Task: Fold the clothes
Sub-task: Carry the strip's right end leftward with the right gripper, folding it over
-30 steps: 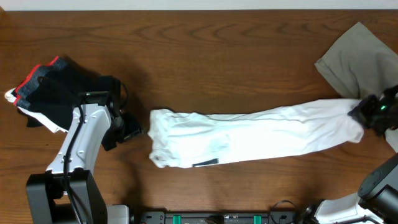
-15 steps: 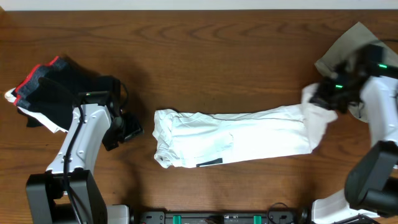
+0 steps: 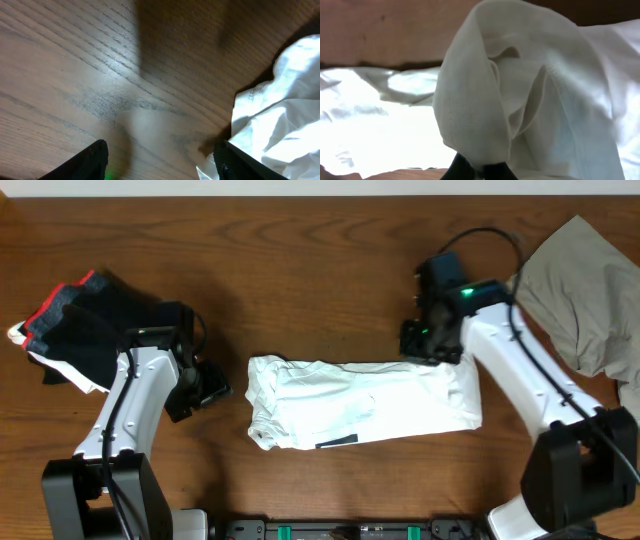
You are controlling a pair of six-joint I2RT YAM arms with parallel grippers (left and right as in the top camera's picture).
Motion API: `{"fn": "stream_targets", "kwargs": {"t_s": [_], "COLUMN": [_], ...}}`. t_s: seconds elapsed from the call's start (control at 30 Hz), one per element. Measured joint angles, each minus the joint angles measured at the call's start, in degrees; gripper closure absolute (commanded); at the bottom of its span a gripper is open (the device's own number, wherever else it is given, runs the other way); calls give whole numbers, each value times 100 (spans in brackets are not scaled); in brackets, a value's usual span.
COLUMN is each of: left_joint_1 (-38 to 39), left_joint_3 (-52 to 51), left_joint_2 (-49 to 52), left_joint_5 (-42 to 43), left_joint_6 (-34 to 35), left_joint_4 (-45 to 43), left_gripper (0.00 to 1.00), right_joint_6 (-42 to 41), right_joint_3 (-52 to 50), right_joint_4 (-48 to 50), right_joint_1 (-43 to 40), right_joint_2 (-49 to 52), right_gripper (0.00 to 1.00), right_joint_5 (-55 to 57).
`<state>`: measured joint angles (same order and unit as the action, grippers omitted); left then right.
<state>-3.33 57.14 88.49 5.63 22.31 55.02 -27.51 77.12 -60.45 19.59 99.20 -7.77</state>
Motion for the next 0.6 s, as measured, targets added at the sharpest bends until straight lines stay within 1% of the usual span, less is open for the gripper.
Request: {"fn": "stream_targets", "kwargs": {"t_s": [0.17,0.4,0.5,0.57,0.6], "left_joint_1": [0,0,0,0,0], "left_joint_3": [0,0,0,0,0], "left_joint_2": [0,0,0,0,0], "left_joint_5": [42,44,44,44,44], "left_joint_6": [0,0,0,0,0], "left_joint_4": [0,-4,-28,-70,-87], "left_gripper": [30,30,30,30,30], "right_joint_6": [-247,-369,-380,-389,-385], "right_joint_3": [0,0,0,0,0], "right_joint_4": [116,157,173,170,162], "right_joint_1": [424,863,1010,1088,1110], "right_joint_2": [258,782,782,782,782], "right_gripper": [99,96,92,93,90], "right_joint_5": [197,227,214,164,127]}}
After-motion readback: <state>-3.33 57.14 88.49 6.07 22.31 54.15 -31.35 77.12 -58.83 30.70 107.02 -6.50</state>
